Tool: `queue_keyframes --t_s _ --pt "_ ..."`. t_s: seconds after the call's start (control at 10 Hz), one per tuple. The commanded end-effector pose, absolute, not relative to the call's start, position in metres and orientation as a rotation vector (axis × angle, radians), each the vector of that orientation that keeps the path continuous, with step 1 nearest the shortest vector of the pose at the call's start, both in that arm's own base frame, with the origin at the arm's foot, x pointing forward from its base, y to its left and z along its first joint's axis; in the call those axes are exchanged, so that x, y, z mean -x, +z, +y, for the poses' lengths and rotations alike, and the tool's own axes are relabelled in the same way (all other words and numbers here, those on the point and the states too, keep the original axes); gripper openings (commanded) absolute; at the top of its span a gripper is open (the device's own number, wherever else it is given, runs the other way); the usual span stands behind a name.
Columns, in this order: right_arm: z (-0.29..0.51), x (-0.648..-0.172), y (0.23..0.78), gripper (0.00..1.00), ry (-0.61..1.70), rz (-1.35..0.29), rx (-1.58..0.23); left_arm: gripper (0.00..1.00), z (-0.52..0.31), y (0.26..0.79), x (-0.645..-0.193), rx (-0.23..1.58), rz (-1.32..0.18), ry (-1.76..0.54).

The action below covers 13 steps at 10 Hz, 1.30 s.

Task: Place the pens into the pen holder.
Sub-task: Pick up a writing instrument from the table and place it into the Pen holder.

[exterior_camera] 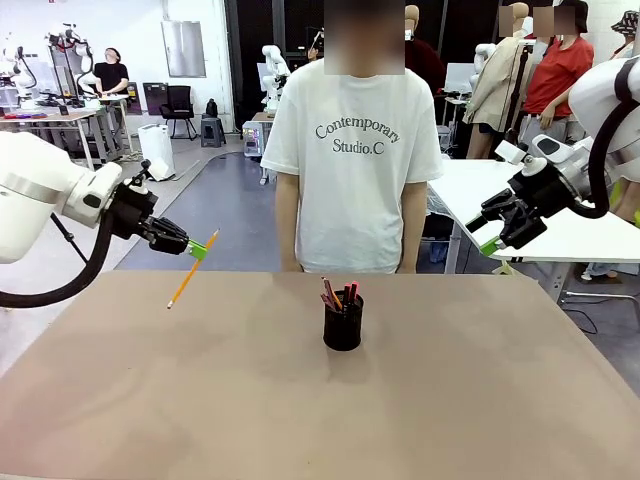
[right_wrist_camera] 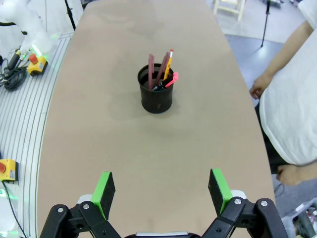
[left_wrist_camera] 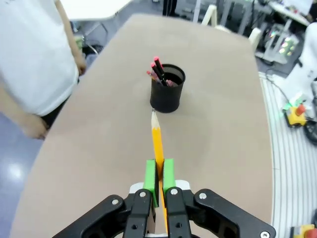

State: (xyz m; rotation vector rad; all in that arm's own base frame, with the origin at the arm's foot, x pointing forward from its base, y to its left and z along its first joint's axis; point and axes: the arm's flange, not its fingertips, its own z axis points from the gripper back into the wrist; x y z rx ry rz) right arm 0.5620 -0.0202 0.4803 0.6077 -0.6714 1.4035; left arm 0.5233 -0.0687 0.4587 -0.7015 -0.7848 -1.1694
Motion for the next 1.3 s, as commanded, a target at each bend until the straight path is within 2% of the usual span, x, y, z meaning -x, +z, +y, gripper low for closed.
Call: queue_keyframes --t_s 0.0,0.4,0.5,0.6,1.0,1.2 --pt "-0.020 -0.562 0.483 1.00 1.404 -0.684 -0.610 0.00 -0.067 0.460 -0.524 0.697 -0.751 -1.155" --pt "-0.020 -0.562 0.483 1.00 1.404 -0.684 -0.610 0.00 -0.068 0.458 -0.523 0.701 -0.774 -1.165" --pt "-0.020 -0.562 0.483 1.00 1.404 -0.684 -0.610 0.00 -0.071 0.459 -0.526 0.876 -0.955 -1.179" --pt "-0.020 -0.562 0.483 1.00 1.404 -0.684 -0.610 0.00 -0.079 0.459 -0.531 0.957 -1.036 -1.213" --pt "-0.020 -0.562 0.483 1.00 1.404 -0.684 -0.610 0.00 -0.112 0.451 -0.570 1.080 -1.124 -1.270" --pt "-0.020 -0.562 0.483 1.00 1.404 -0.684 -0.610 0.00 -0.136 0.442 -0.594 1.060 -1.247 -1.314"
